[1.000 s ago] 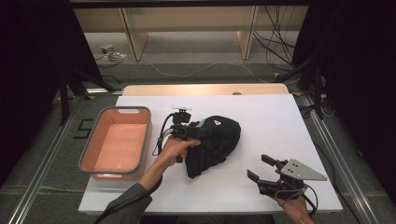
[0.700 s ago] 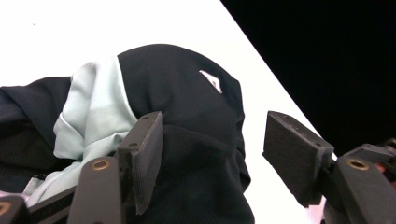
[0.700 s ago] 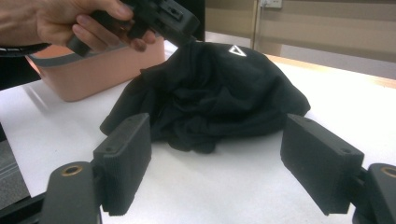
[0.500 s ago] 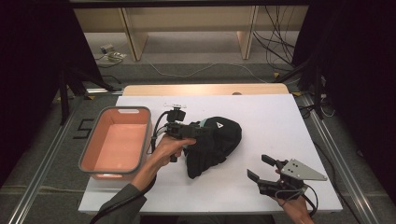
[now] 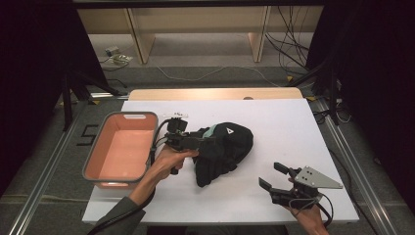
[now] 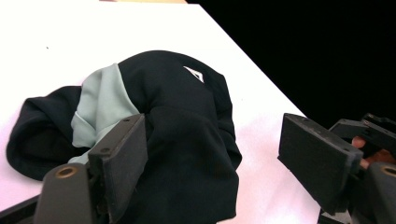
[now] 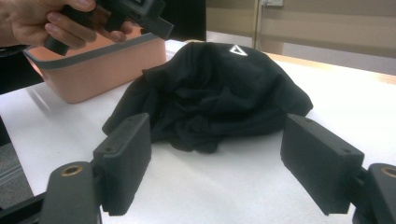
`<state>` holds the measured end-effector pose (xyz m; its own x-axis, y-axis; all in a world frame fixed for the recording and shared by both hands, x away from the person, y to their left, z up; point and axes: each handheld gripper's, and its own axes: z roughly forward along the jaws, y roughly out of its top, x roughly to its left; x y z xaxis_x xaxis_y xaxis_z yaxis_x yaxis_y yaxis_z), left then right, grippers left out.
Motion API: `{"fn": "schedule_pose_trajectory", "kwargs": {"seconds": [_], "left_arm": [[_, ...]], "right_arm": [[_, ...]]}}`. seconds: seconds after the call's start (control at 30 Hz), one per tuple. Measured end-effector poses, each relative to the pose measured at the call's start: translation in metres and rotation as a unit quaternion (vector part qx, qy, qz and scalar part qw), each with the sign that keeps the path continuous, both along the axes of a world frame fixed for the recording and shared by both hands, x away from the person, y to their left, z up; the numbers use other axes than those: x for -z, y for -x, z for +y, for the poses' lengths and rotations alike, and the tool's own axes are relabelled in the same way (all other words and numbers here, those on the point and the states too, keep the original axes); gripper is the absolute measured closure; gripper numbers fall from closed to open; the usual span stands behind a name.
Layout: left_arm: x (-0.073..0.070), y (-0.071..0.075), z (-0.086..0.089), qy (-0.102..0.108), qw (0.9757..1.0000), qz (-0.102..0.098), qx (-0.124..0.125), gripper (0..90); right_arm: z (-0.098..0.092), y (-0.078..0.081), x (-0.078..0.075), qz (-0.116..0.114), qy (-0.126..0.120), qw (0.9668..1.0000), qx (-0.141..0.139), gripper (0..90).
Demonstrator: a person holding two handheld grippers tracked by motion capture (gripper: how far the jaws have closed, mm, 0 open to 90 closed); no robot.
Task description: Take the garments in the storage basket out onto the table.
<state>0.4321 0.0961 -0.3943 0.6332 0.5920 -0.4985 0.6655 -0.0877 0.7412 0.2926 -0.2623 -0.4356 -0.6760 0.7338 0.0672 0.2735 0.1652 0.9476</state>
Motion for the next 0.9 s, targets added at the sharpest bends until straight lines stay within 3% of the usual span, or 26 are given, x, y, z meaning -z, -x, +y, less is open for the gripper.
{"fn": "schedule_pose_trajectory", "kwargs": {"seconds": [0.17, 0.3, 0.47, 0.6, 0.7, 0.9], "left_arm": [[0.002, 0.007, 0.008, 0.013, 0.9997, -0.019, 0.002, 20.7], [0.001, 0.015, 0.013, 0.015, 0.9988, -0.046, 0.007, 19.8], [-0.001, 0.027, 0.017, 0.012, 0.9962, -0.085, 0.014, 18.3], [-0.001, 0.034, 0.022, 0.020, 0.9942, -0.104, 0.018, 17.1], [0.001, 0.038, 0.027, 0.033, 0.9935, -0.107, 0.021, 15.4], [0.003, 0.047, 0.031, 0.023, 0.9925, -0.119, 0.018, 15.2]], "right_arm": [[0.000, 0.000, 0.000, 0.001, 0.000, 1.0000, -0.001, 25.1], [0.000, 0.000, 0.001, 0.006, -0.003, 1.0000, -0.004, 24.8], [0.001, 0.000, 0.001, 0.007, -0.006, 0.9999, -0.006, 24.5], [0.001, 0.000, 0.001, 0.007, -0.003, 0.9999, -0.009, 24.2], [0.002, 0.000, 0.001, 0.009, -0.003, 0.9999, -0.010, 24.2], [0.002, 0.000, 0.001, 0.009, -0.003, 0.9999, -0.011, 24.1]]}}
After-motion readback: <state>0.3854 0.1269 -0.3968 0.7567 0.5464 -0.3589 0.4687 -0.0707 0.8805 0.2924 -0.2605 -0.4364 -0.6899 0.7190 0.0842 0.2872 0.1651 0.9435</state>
